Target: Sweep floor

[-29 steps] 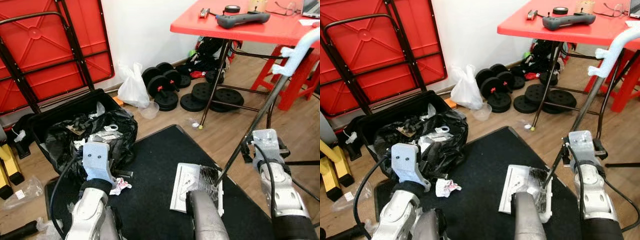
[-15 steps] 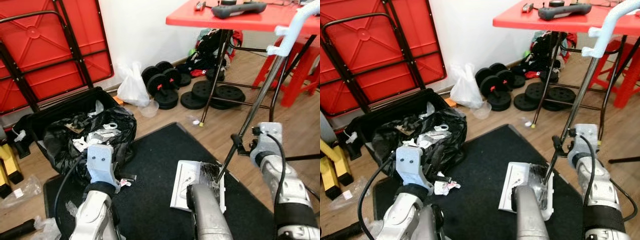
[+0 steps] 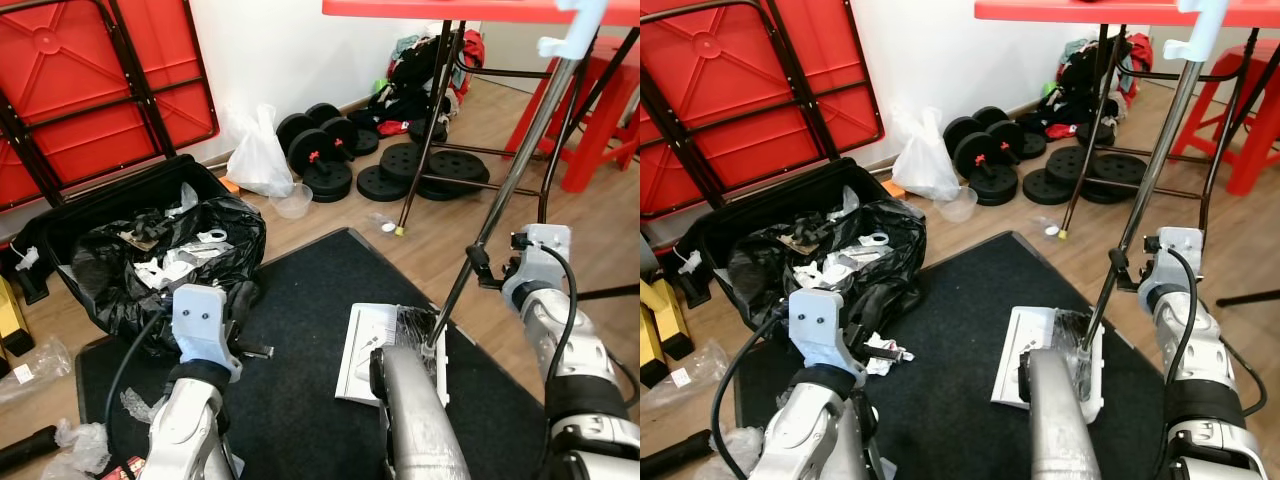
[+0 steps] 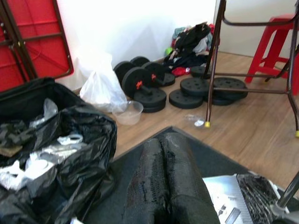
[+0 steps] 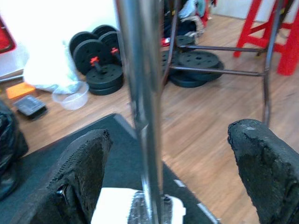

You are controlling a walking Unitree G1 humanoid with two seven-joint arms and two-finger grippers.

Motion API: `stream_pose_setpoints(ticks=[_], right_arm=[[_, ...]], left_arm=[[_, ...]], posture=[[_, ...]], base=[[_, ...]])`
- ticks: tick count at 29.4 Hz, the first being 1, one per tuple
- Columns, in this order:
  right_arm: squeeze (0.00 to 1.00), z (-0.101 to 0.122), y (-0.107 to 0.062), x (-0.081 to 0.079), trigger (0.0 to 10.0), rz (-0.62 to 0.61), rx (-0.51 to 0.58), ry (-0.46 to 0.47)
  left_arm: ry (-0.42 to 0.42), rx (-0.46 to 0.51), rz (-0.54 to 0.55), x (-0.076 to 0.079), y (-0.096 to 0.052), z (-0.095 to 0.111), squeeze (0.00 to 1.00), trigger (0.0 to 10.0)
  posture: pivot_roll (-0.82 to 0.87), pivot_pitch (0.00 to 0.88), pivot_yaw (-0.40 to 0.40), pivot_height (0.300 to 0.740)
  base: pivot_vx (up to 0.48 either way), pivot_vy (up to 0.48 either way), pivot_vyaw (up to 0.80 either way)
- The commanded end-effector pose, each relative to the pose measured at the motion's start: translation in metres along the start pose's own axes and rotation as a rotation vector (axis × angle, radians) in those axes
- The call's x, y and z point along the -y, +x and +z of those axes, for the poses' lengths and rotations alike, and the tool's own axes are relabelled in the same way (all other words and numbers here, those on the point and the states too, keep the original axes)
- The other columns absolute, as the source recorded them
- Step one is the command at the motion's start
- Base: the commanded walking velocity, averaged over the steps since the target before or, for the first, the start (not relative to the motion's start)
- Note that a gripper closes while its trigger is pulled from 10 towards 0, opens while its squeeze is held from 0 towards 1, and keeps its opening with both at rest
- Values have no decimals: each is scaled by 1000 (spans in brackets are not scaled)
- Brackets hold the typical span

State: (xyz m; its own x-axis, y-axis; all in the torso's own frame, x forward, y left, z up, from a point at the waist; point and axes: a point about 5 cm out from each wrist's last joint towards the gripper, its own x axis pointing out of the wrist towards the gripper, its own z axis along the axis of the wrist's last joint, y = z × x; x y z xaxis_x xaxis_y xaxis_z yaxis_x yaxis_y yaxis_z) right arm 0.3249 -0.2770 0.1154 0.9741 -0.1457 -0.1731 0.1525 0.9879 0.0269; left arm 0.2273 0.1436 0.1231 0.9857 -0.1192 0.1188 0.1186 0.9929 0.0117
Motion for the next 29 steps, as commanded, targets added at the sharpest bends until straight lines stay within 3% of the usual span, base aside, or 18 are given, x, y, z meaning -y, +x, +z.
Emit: stream_pose_setpoints(ticks=[1,7,14,21,22,23,24,29], right_arm=[[0,0,3,-2,10000,19,7,22],[0,6,10,-6,10000,49,31,26],[0,21,19,-16,10000,118,97,-44],[0,18,20,-19,10000,131,90,-78],[0,16,19,-19,2196,131,90,-78],[0,16,19,-19,2196,131,90,-78],[0,14,18,-18,0,126,88,-87],[0,11,18,-13,0,101,84,-114]], left_arm=[[-2,-21,-41,1,-2,-2,0,10000],[-4,-23,-50,3,-5,-1,0,10000],[-14,-35,-69,7,-14,1,0,10000],[-19,-40,-69,8,-17,2,0,10000],[-21,-42,-66,8,-17,2,0,10000],[-21,-42,-66,8,-17,2,0,10000],[-22,-43,-65,8,-18,3,0,10000],[-26,-48,-62,8,-19,3,0,10000]], posture=[[-186,0,4,410],[-176,0,-1,410],[-158,29,0,410],[-151,40,-8,410],[-151,42,-9,410],[-151,42,-9,410],[-152,48,-9,410],[-155,53,-11,410]], base=[[0,0,0],[0,0,0],[0,0,0],[0,0,0],[0,0,0],[0,0,0],[0,0,0],[0,0,0]])
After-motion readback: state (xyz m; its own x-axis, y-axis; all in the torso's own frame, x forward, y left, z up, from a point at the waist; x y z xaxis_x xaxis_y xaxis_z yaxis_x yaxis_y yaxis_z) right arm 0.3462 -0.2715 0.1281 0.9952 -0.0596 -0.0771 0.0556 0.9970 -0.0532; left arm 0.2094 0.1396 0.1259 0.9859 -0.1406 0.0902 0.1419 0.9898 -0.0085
